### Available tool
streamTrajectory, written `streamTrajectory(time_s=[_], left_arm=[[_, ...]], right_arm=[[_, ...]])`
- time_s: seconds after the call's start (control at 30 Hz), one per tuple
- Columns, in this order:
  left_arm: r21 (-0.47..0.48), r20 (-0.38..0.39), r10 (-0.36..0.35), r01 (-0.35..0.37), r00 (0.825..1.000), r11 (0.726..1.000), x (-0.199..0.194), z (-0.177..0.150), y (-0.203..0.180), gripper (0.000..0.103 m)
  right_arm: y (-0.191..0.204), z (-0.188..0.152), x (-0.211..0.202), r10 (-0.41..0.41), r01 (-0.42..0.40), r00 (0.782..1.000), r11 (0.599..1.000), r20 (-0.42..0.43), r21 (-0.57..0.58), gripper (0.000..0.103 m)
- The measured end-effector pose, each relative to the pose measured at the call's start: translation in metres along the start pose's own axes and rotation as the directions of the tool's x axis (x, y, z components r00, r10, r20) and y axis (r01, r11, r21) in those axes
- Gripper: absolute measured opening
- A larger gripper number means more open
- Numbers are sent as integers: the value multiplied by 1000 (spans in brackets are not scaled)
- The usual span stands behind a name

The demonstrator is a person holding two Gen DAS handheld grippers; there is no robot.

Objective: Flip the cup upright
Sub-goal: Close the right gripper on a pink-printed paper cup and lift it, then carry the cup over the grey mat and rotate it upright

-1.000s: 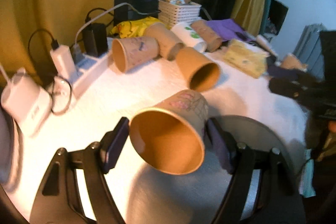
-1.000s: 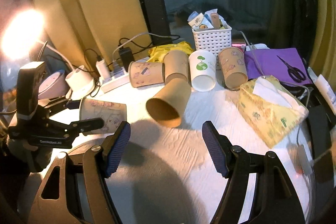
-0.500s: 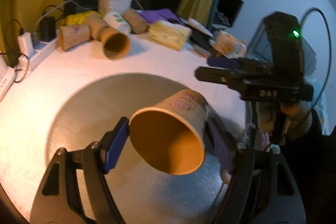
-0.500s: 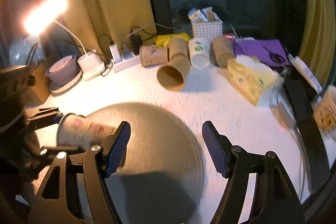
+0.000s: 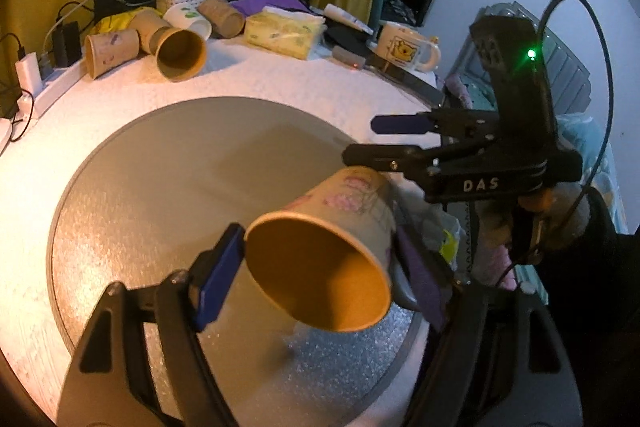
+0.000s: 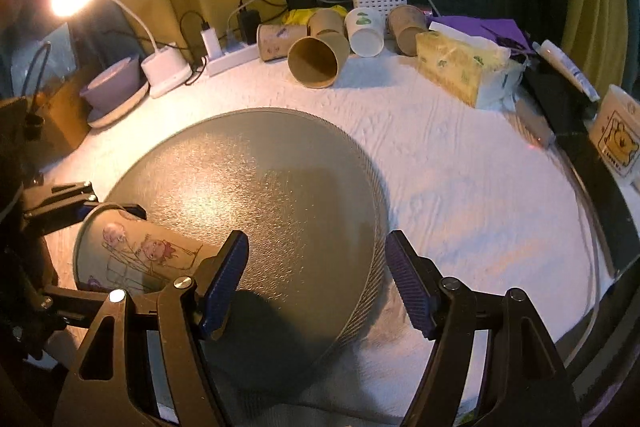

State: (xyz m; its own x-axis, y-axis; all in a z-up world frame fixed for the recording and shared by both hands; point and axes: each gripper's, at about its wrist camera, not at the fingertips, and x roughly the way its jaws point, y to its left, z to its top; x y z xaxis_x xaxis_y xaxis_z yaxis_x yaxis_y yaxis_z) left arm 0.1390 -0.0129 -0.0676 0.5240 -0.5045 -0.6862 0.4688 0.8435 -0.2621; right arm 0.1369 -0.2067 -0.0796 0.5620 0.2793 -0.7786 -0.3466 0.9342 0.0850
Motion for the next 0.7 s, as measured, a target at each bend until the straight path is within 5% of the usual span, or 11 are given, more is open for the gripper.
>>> streamTrajectory(time_s=[0.1, 0.57, 0.7], left_arm=[[-19, 10, 34, -34, 999, 999, -3, -2, 3, 89], [-88, 31, 158, -155, 987, 984, -38, -30, 18, 89], [-130, 47, 195, -188, 980, 974, -51, -42, 26, 89]], right_arm=[[3, -1, 0, -11, 11, 1000, 1000, -4, -10, 74], [33, -5, -17, 13, -13, 1000, 994, -2, -112, 74], [48, 1, -28, 91, -89, 996, 979, 5, -185, 74]])
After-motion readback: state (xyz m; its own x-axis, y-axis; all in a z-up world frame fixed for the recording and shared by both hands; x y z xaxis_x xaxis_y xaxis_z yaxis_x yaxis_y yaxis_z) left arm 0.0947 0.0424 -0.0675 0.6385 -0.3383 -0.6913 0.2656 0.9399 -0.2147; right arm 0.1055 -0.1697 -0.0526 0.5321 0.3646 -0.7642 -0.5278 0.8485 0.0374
